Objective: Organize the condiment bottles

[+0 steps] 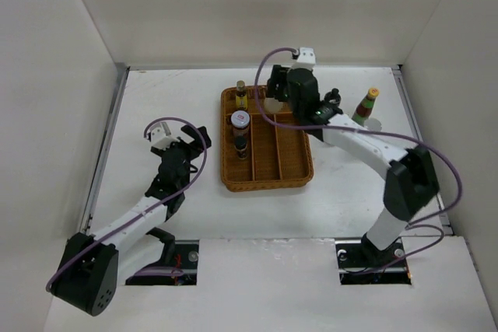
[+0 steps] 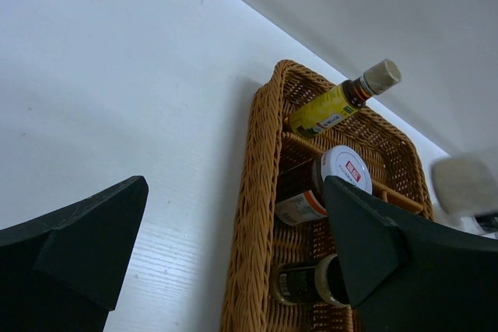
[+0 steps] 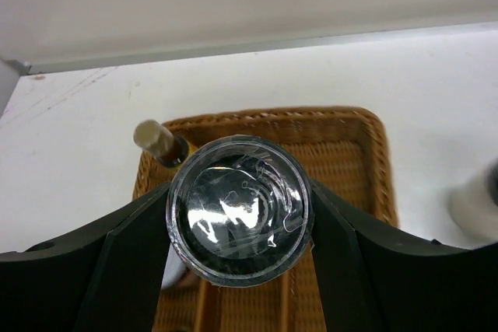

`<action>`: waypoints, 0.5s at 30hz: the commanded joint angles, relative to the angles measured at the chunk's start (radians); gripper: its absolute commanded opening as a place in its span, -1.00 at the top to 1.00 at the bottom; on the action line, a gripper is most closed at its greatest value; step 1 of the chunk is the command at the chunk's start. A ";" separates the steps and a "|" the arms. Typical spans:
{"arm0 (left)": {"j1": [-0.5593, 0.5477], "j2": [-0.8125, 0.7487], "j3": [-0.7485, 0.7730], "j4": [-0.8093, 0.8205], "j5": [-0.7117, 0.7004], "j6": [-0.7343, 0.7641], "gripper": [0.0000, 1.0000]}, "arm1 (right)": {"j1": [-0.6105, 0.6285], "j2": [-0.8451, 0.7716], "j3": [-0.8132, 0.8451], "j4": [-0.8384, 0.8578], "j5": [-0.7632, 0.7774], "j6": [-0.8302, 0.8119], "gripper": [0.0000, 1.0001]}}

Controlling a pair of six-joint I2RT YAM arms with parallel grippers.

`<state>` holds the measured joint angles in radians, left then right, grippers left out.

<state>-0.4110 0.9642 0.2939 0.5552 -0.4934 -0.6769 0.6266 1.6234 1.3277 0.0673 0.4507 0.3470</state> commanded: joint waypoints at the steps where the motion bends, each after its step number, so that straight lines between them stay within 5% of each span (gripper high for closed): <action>1: 0.008 0.007 -0.012 0.081 0.013 -0.019 -1.00 | -0.018 0.120 0.181 0.143 -0.075 -0.020 -0.04; 7: 0.004 0.021 -0.012 0.087 0.013 -0.019 -1.00 | -0.025 0.331 0.372 0.100 -0.104 -0.022 -0.09; 15: 0.008 0.038 -0.009 0.100 0.032 -0.021 -1.00 | -0.032 0.444 0.419 0.025 -0.087 -0.025 -0.19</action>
<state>-0.4080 1.0027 0.2924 0.5957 -0.4774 -0.6888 0.6025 2.0834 1.6806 0.0448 0.3588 0.3290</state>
